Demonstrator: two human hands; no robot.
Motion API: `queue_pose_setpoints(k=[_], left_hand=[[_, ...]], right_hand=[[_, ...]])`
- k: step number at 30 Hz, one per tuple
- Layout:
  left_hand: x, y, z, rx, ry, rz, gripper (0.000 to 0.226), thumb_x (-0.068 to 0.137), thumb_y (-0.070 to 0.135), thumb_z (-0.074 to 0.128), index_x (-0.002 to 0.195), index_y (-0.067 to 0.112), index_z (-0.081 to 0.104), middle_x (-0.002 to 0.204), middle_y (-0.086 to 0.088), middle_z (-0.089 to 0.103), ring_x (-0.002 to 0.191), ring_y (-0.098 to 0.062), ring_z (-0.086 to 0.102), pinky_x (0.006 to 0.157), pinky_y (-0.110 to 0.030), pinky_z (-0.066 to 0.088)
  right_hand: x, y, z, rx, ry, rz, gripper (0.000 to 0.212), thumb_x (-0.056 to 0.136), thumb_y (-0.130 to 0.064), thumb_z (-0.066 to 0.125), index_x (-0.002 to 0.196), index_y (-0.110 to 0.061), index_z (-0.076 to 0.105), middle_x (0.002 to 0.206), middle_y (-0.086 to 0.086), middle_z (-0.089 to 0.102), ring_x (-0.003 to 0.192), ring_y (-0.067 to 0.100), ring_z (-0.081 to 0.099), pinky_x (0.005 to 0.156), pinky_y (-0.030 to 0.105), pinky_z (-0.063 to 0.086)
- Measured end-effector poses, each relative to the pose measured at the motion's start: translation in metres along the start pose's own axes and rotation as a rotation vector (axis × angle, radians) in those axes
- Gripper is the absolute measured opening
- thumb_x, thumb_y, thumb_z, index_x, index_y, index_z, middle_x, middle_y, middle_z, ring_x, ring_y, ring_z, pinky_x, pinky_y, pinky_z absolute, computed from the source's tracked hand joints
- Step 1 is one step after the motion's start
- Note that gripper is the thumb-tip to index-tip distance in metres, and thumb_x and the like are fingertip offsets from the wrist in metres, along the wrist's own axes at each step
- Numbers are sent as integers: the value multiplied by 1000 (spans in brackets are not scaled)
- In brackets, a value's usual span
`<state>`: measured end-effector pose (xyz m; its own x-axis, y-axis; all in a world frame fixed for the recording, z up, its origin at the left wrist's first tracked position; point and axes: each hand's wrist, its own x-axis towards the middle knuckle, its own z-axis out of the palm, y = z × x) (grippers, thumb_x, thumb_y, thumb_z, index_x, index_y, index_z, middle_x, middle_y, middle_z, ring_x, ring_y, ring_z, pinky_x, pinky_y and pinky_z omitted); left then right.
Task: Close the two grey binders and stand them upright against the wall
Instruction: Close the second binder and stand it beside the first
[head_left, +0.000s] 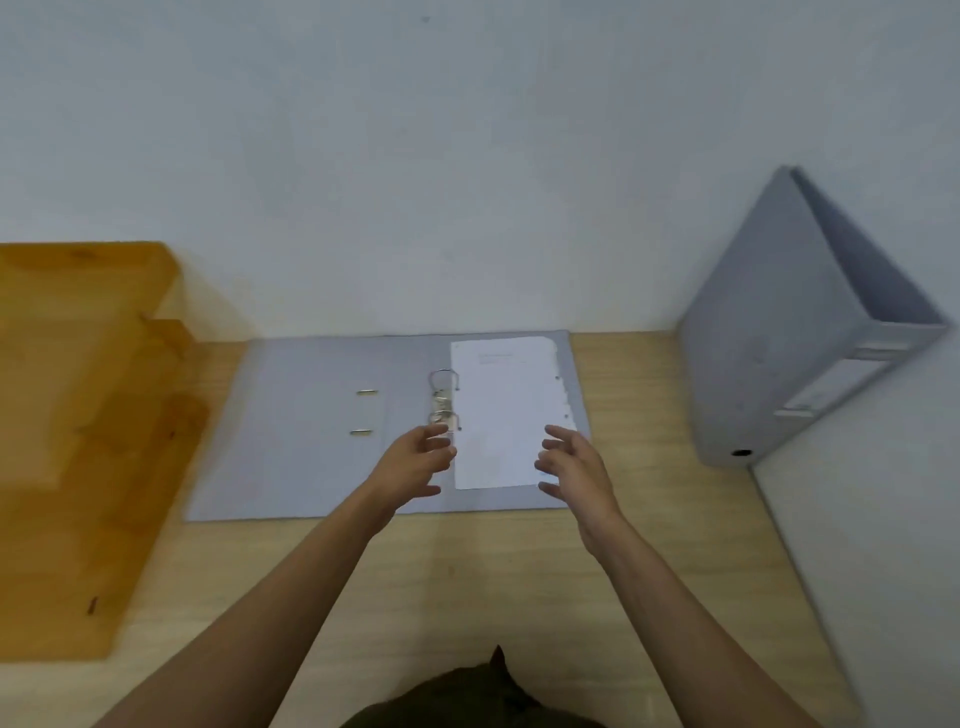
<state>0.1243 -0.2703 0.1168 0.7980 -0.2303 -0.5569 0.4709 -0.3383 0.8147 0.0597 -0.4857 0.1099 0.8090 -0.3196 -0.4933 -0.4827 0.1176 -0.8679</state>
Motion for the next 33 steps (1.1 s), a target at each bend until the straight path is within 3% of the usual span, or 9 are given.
queue_pose_setpoints(k=[3, 8, 11, 18, 20, 24, 26, 28, 33], left_hand=[[-6, -29, -50, -9, 48, -41, 52, 100, 23, 61, 150, 17, 49, 147, -9, 57, 127, -28, 61, 95, -41, 55], [-24, -88, -125, 25, 158, -142, 44, 100, 21, 61, 144, 25, 56, 147, -11, 54, 120, -25, 59, 93, -41, 53], [-30, -116, -161, 118, 250, -154, 51, 98, 16, 61, 147, 27, 53, 157, -10, 46, 118, -25, 58, 85, -35, 51], [-27, -140, -218, 140, 478, -229, 73, 99, 4, 55, 163, 14, 23, 169, -11, 28, 151, -35, 33, 108, -39, 42], [-25, -144, -227, 125, 467, -244, 73, 99, 2, 54, 163, 10, 21, 166, -12, 31, 150, -35, 34, 104, -35, 40], [-19, -150, -233, 103, 440, -291, 71, 97, 6, 58, 160, 9, 26, 160, -12, 39, 146, -36, 38, 105, -34, 38], [-17, -151, -238, 72, 437, -286, 76, 92, 15, 62, 160, 17, 29, 158, -9, 44, 143, -36, 43, 113, -45, 42], [-11, -163, -247, 79, 442, -241, 74, 83, 20, 63, 153, 22, 40, 147, -7, 55, 134, -36, 52, 109, -52, 47], [-12, -174, -247, 137, 506, -310, 67, 86, 31, 66, 146, 11, 48, 148, -15, 52, 130, -40, 54, 105, -48, 49]], right_hand=[[4, 11, 42, -51, -53, 49, 39, 96, -10, 55, 134, -21, 58, 126, 3, 61, 102, 18, 64, 91, 39, 56], [8, 30, 122, -66, -176, 211, 35, 97, -16, 58, 132, -20, 61, 119, 2, 65, 113, 24, 66, 94, 41, 57], [7, 38, 165, -140, -250, 240, 32, 97, -19, 59, 129, -22, 61, 126, 4, 65, 110, 20, 65, 97, 42, 56], [5, 47, 225, -362, -313, 25, 42, 96, -12, 53, 133, -31, 61, 143, -8, 57, 133, 15, 53, 110, 40, 46], [9, 51, 235, -480, -381, 2, 48, 96, -12, 54, 141, -30, 56, 148, -7, 49, 142, 15, 44, 109, 32, 39], [14, 65, 236, -751, -505, -2, 65, 99, -15, 52, 160, -22, 31, 170, -5, 24, 157, 15, 19, 122, 28, 18], [17, 73, 230, -910, -552, -32, 67, 102, -20, 46, 163, -20, 20, 173, -4, 10, 160, 15, 7, 126, 31, 10], [20, 76, 225, -1070, -594, -72, 66, 104, -27, 41, 164, -22, 13, 174, -5, 2, 160, 15, 0, 128, 36, 9], [18, 77, 209, -1276, -610, -115, 62, 105, -35, 37, 164, -26, 19, 173, -8, 11, 159, 16, 13, 125, 37, 20]])
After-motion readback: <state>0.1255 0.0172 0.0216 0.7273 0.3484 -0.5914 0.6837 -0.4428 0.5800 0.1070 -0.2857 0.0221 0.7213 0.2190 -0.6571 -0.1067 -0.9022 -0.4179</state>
